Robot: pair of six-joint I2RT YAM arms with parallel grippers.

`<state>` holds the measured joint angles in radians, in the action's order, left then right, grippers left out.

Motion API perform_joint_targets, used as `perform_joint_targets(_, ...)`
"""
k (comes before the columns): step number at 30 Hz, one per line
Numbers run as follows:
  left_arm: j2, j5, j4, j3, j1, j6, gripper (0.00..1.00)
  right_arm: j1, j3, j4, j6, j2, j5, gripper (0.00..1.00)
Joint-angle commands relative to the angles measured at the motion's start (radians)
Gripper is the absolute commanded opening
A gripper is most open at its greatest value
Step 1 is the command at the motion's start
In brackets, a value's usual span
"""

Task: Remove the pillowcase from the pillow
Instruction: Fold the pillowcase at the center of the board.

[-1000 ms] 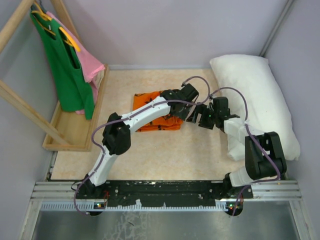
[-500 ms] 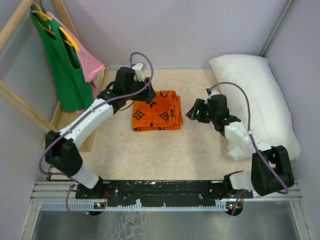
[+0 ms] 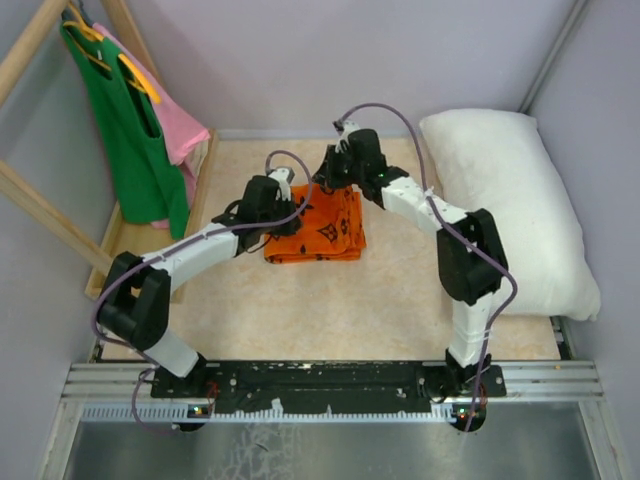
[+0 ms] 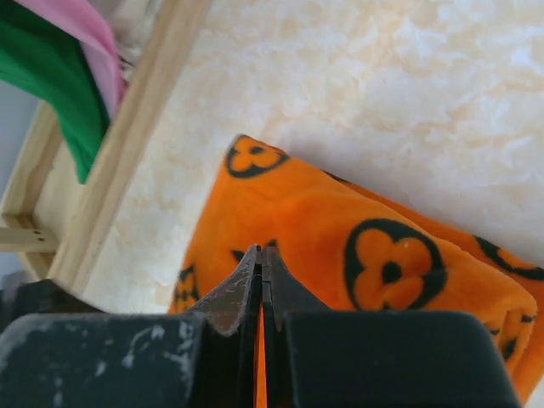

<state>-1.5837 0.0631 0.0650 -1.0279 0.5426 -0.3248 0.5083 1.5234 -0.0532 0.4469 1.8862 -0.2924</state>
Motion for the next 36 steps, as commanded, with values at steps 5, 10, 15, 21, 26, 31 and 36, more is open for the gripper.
perform_joint_targets(5, -0.076, -0.021, -0.108, 0.026, -0.006, -0.003, 0.08, -0.142, -0.158, 0.209, 0.094, 0.143, -0.070, 0.00)
perform_joint_targets(10, -0.113, -0.010, -0.149, 0.081, -0.006, -0.038, 0.07, -0.179, -0.305, 0.304, 0.074, 0.138, -0.114, 0.00)
perform_joint_targets(15, -0.075, -0.008, -0.114, 0.035, -0.007, -0.015, 0.16, -0.133, -0.347, 0.338, 0.053, 0.038, -0.141, 0.00)
perform_joint_targets(21, -0.025, 0.028, -0.103, -0.143, -0.048, 0.025, 0.55, -0.128, -0.262, 0.306, 0.044, -0.084, -0.141, 0.07)
perform_joint_targets(26, -0.119, 0.104, -0.228, -0.172, -0.152, -0.004, 0.35, -0.129, -0.178, 0.306, 0.077, -0.060, -0.162, 0.00)
perform_joint_targets(31, -0.271, 0.287, -0.453, -0.115, -0.255, -0.125, 0.11, -0.151, -0.241, 0.417, 0.141, 0.020, -0.166, 0.00)
perform_joint_targets(36, -0.398, 0.230, -0.545, -0.069, -0.292, -0.162, 0.10, -0.208, -0.380, 0.616, 0.254, 0.167, -0.202, 0.00)
